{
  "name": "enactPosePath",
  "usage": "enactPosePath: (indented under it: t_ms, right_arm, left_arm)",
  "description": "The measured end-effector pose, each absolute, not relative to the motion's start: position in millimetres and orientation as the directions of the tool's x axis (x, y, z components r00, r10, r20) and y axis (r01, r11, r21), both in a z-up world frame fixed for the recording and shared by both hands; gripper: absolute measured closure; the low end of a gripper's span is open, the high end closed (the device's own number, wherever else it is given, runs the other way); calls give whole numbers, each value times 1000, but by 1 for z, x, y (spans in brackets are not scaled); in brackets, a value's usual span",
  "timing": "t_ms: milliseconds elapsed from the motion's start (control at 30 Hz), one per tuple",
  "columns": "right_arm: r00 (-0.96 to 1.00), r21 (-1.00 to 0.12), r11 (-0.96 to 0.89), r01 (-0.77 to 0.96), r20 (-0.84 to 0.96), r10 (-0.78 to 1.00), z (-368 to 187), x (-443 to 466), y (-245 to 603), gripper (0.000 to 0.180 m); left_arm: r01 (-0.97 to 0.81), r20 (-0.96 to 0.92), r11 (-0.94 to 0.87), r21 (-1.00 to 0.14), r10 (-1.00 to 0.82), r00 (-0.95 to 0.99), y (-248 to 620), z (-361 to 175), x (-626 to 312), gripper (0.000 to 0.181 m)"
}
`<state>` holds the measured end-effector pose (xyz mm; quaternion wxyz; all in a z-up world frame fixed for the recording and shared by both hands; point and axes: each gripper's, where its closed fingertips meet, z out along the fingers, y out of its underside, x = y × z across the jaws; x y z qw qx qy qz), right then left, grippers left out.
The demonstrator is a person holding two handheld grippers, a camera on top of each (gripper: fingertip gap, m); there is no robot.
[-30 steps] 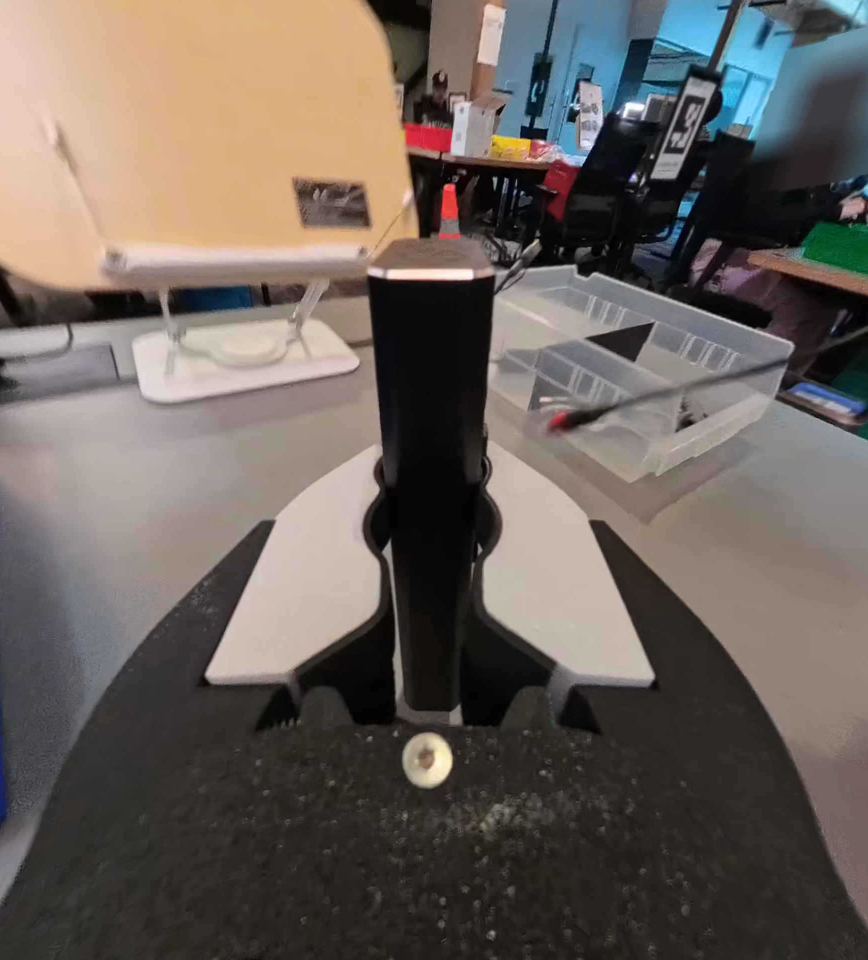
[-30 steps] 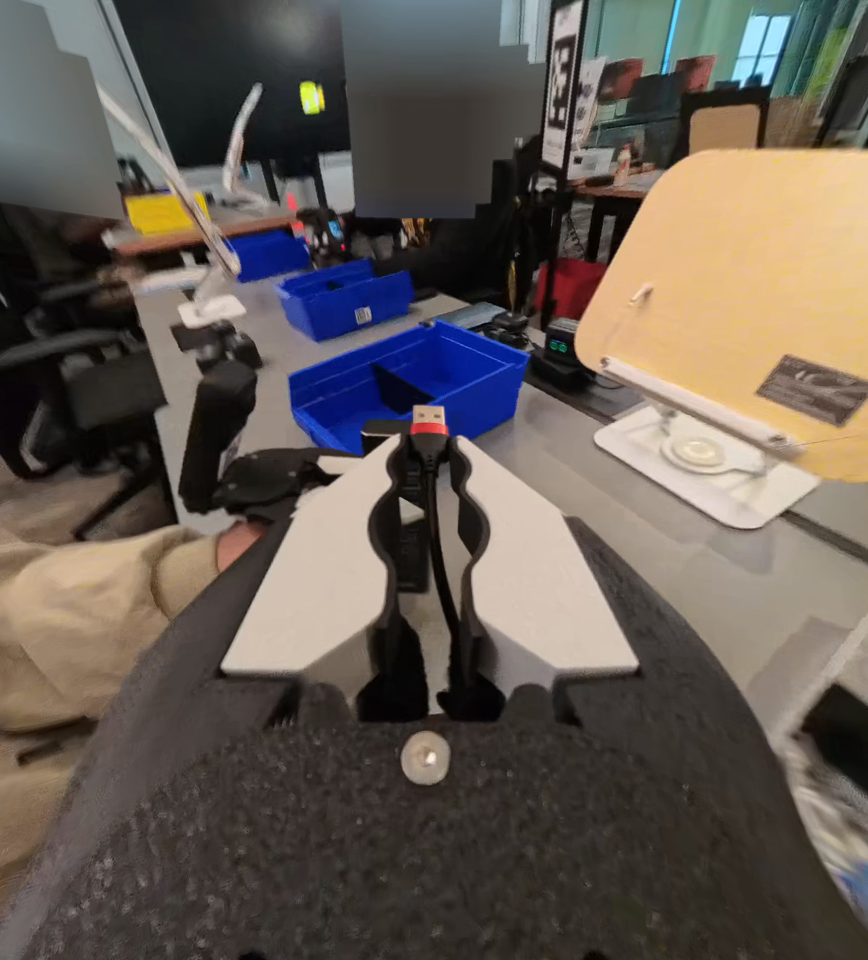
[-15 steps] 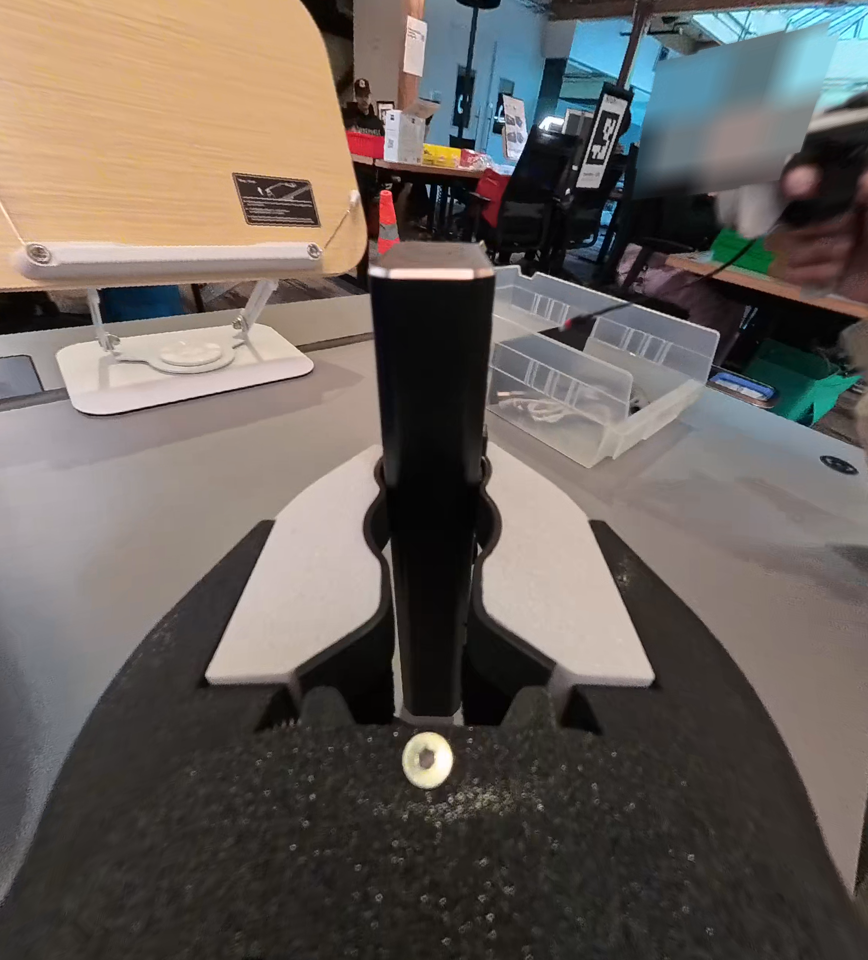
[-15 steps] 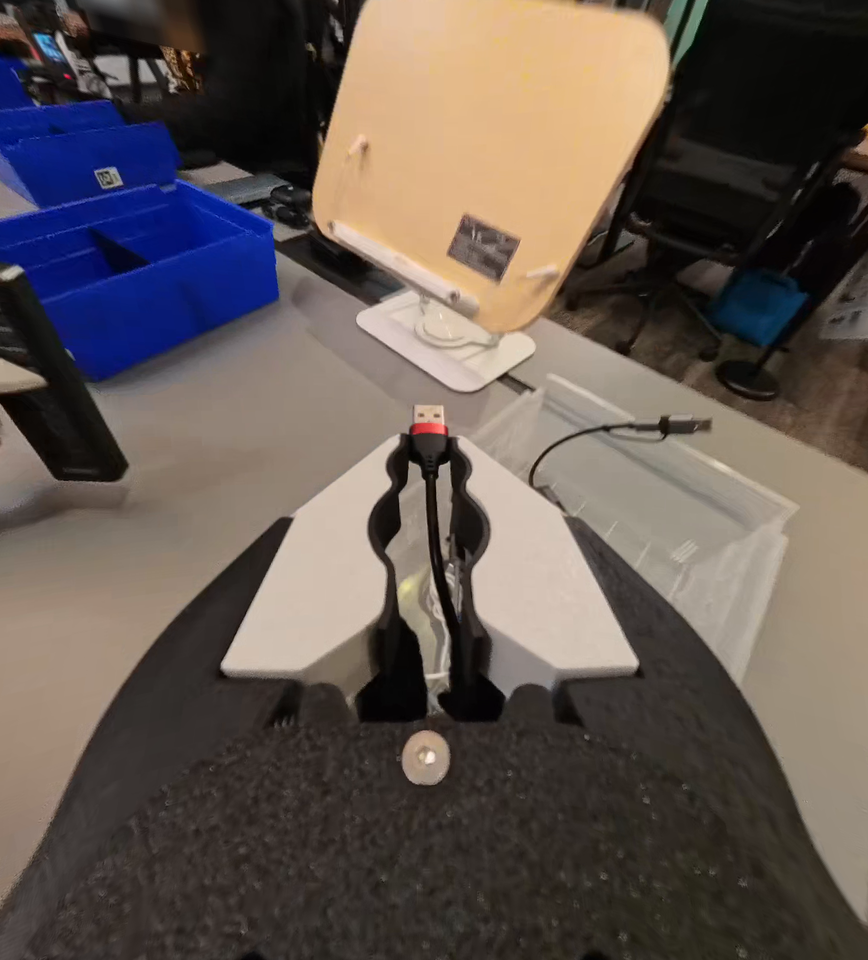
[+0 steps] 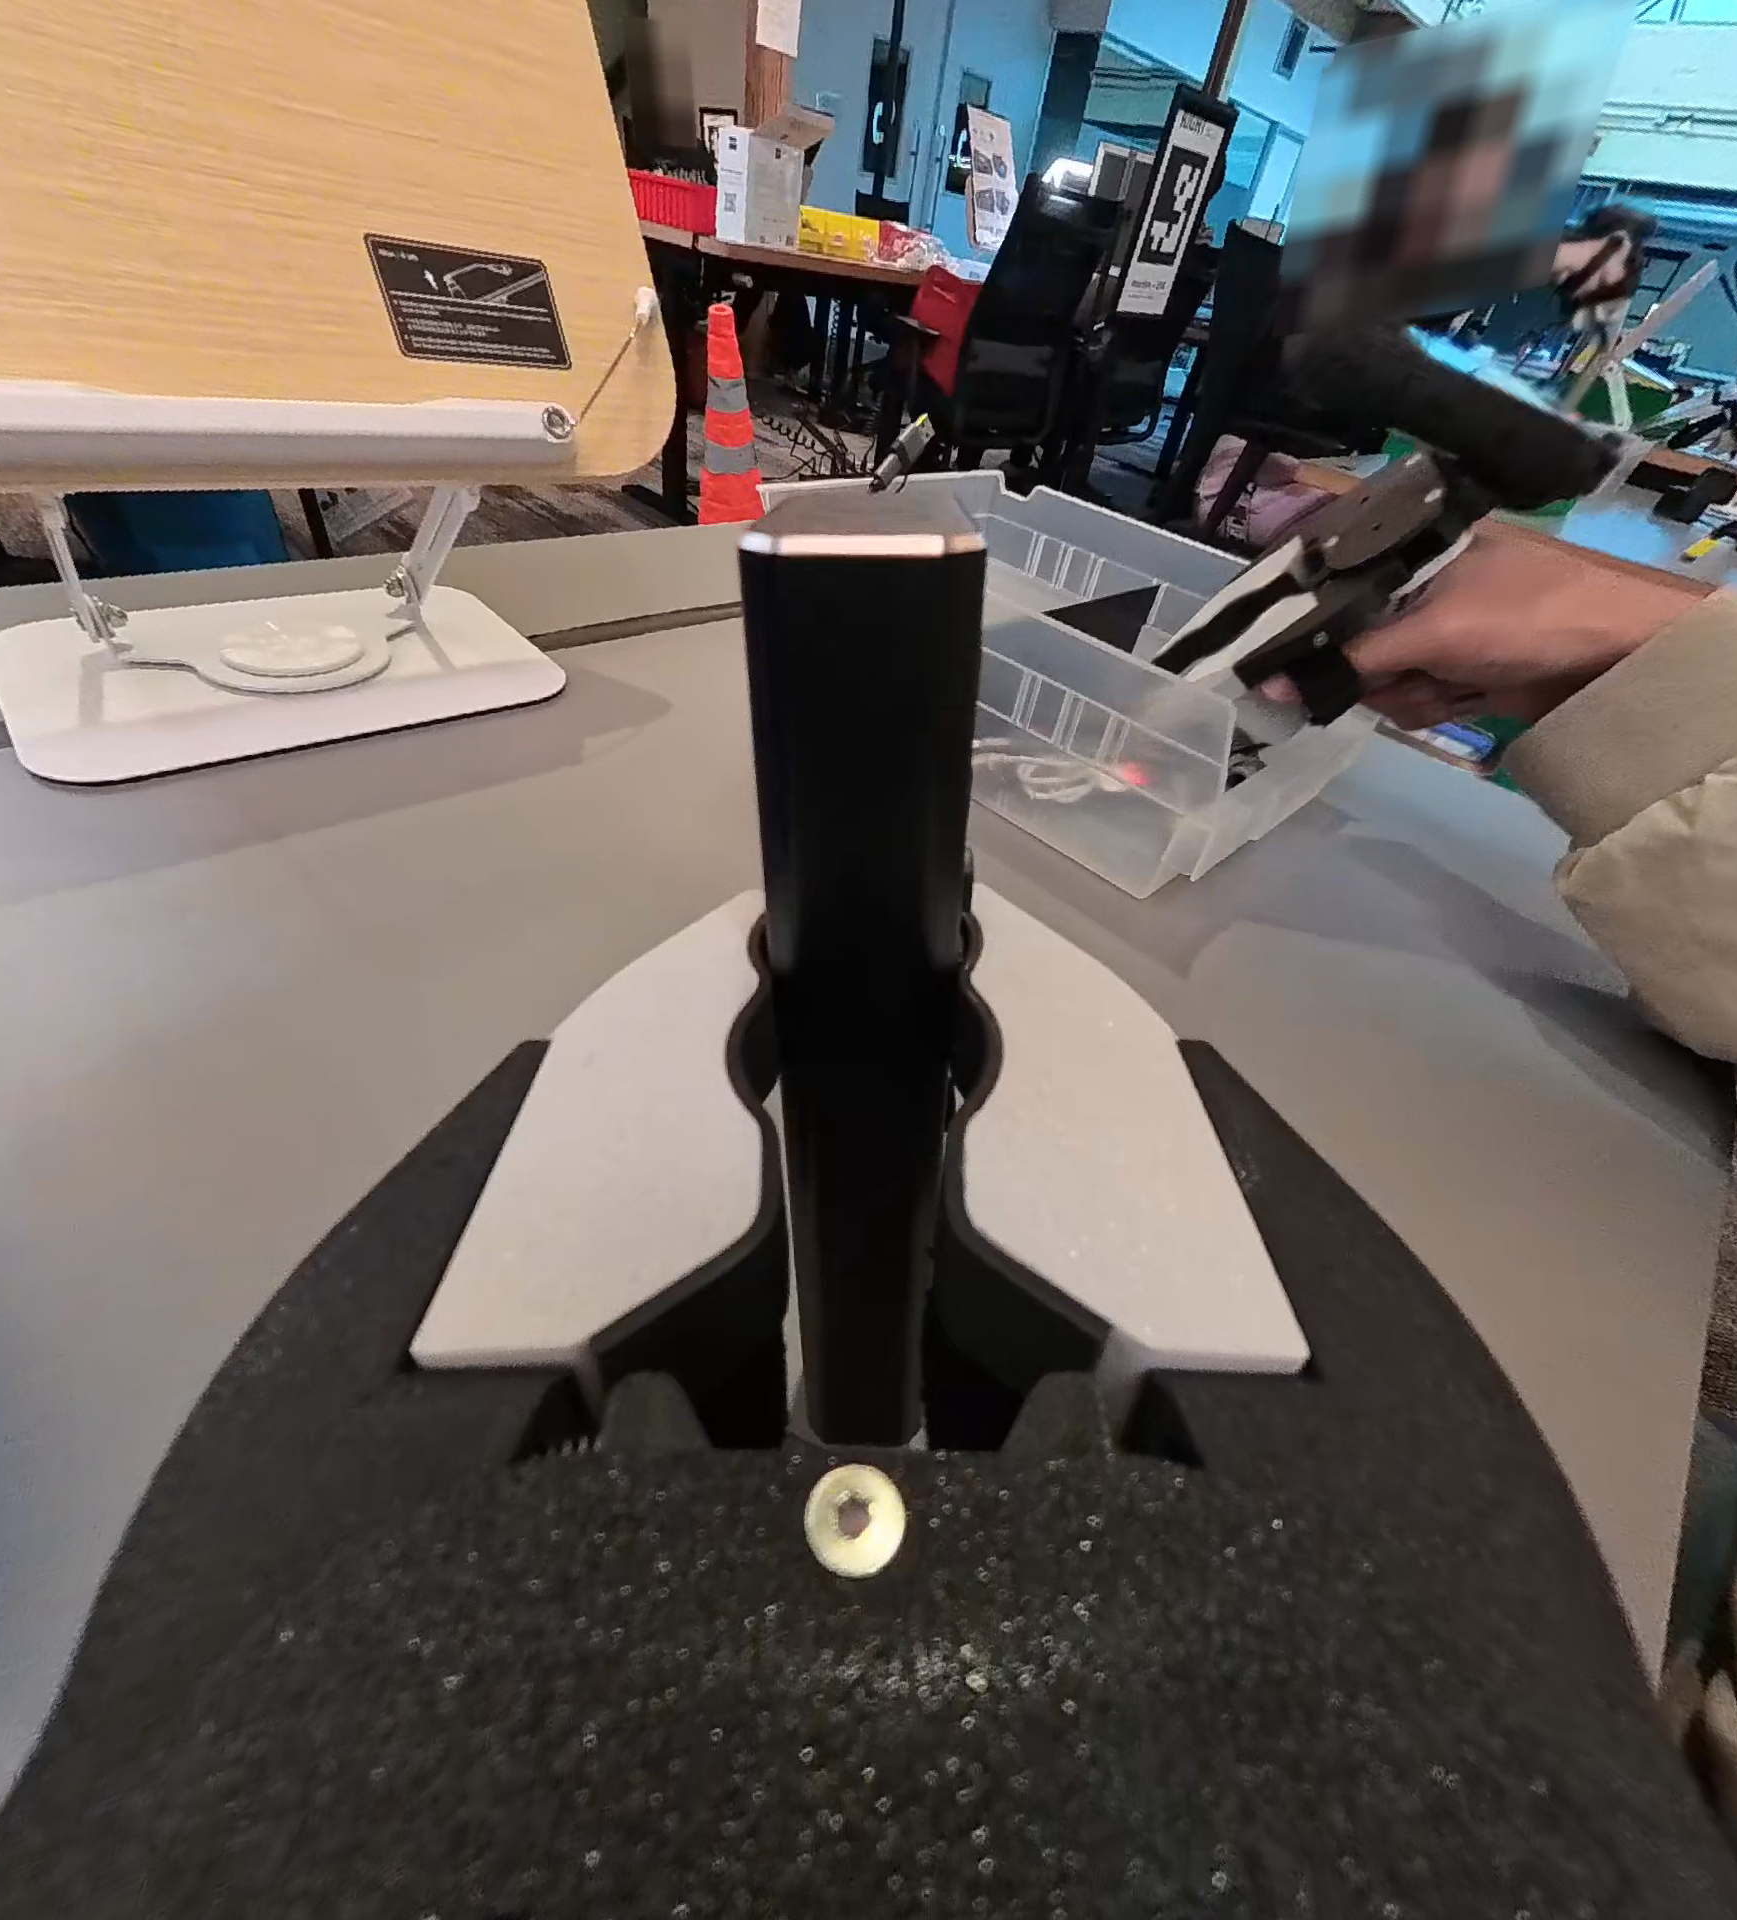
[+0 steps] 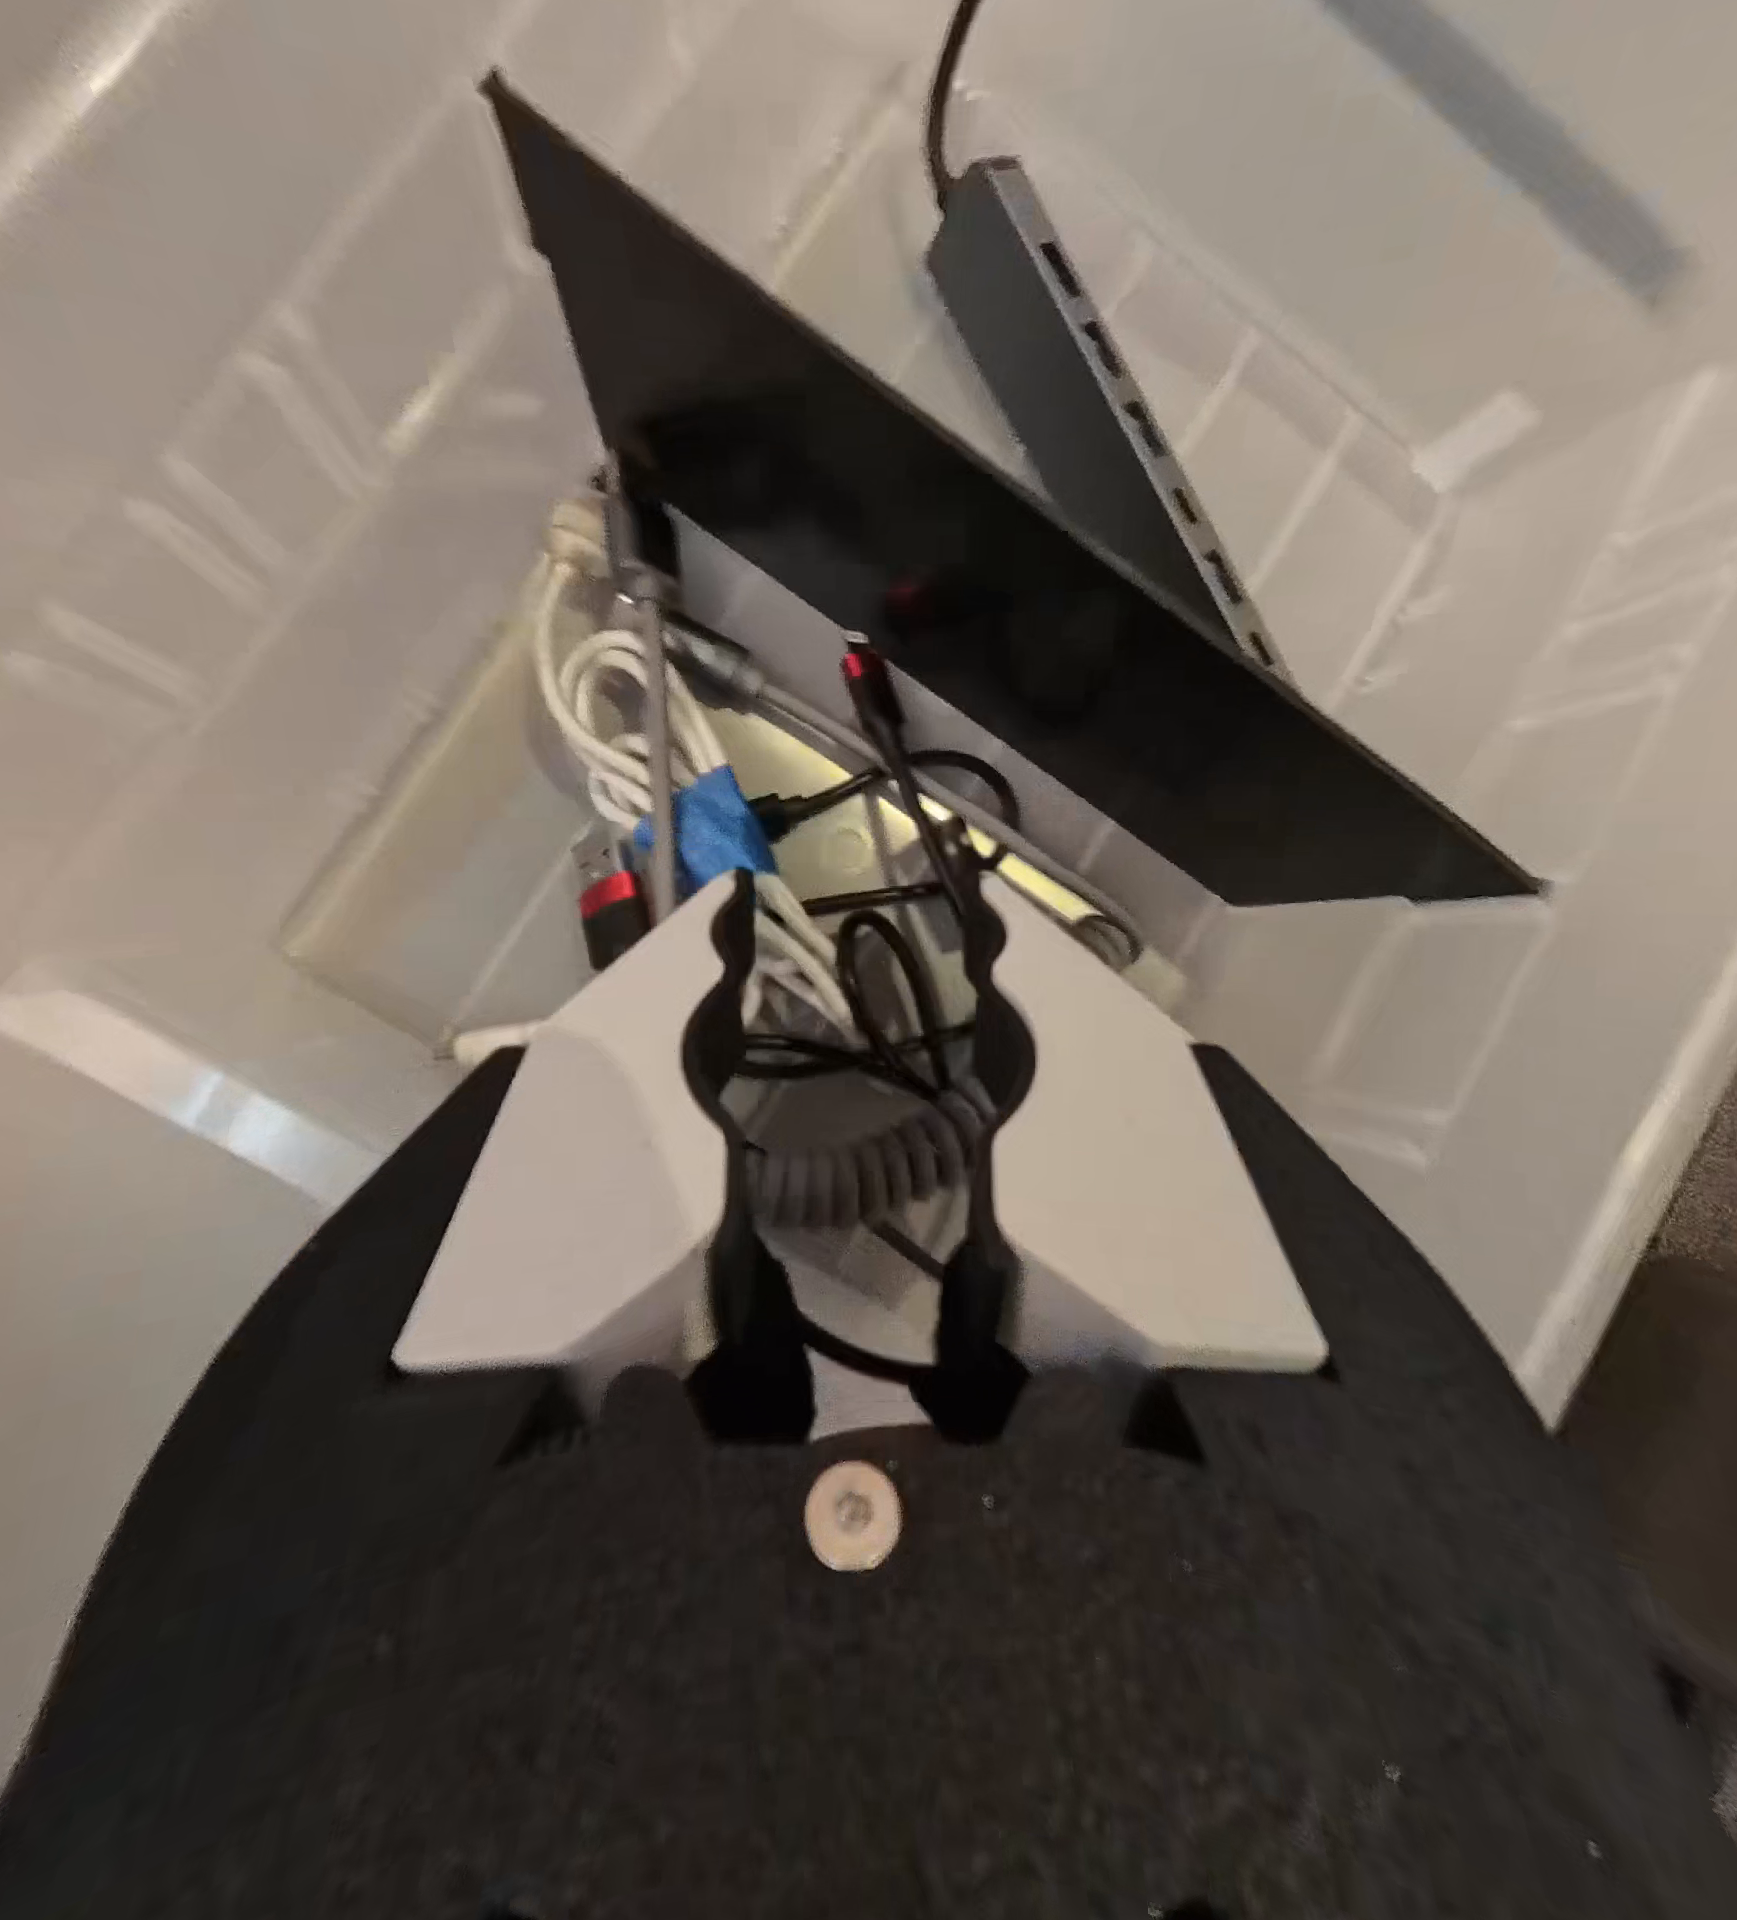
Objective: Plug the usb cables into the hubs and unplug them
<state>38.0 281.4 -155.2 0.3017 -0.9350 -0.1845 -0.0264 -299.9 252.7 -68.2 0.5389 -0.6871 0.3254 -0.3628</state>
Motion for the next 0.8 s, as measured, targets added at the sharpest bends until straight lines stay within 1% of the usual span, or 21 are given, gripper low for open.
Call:
enactPosePath:
  t_ms: [67, 100, 200, 267, 333, 367, 433, 500, 567, 633, 667, 700, 800]
  right_arm:
    - [942, -592, -735, 331, 155, 299, -142, 43, 282, 140]
    - [946, -622, -719, 309, 121, 302, -134, 39, 281, 141]
    - [935, -775, -598, 206, -24, 354, -82, 4, 284, 140]
    - [863, -878, -459, 134, -124, 490, -37, -47, 281, 140]
    - [702, -939, -339, 53, -207, 682, 2, -115, 264, 140]
    - [585, -949, -315, 12, -248, 772, 16, -149, 250, 137]
    - [369, -942, -335, 8, -309, 877, 22, -207, 223, 128]
    - [270, -939, -340, 40, -318, 909, 14, -248, 210, 126]
    - [224, -930, -354, 99, -326, 919, -3, -277, 203, 126]
    - [222, -915, -367, 170, -327, 919, -22, -292, 200, 126]
    - [231, -915, -365, 172, -323, 918, -26, -297, 202, 128]
    - [224, -921, -359, 153, -321, 920, -25, -300, 202, 145]
    - [227, -935, -322, 148, -285, 931, -22, -298, 203, 153]
  left_arm:
    - [-58, 146, -207, -977, -839, 524, 252, -68, -300, 152]
    - [-56, 148, -208, -977, -838, 525, 252, -68, -300, 152]
    - [-44, 164, -218, -975, -841, 515, 252, -67, -299, 152]
    - [-29, 183, -226, -974, -850, 493, 250, -65, -297, 152]
    - [-8, 209, -235, -972, -880, 427, 243, -61, -292, 152]
    - [6, 229, -244, -970, -899, 373, 238, -58, -289, 152]
    - [22, 280, -282, -959, -932, 230, 221, -51, -281, 152]
    - [22, 312, -312, -950, -943, 118, 206, -47, -276, 152]
    - [18, 314, -313, -949, -947, 70, 196, -46, -271, 152]
    - [8, 310, -310, -951, -950, 46, 190, -46, -268, 152]
    - [8, 309, -309, -951, -950, 46, 188, -46, -266, 152]
    - [11, 313, -312, -950, -949, 44, 187, -46, -266, 152]
    - [69, 334, -331, -941, -941, 44, 191, -40, -268, 149]
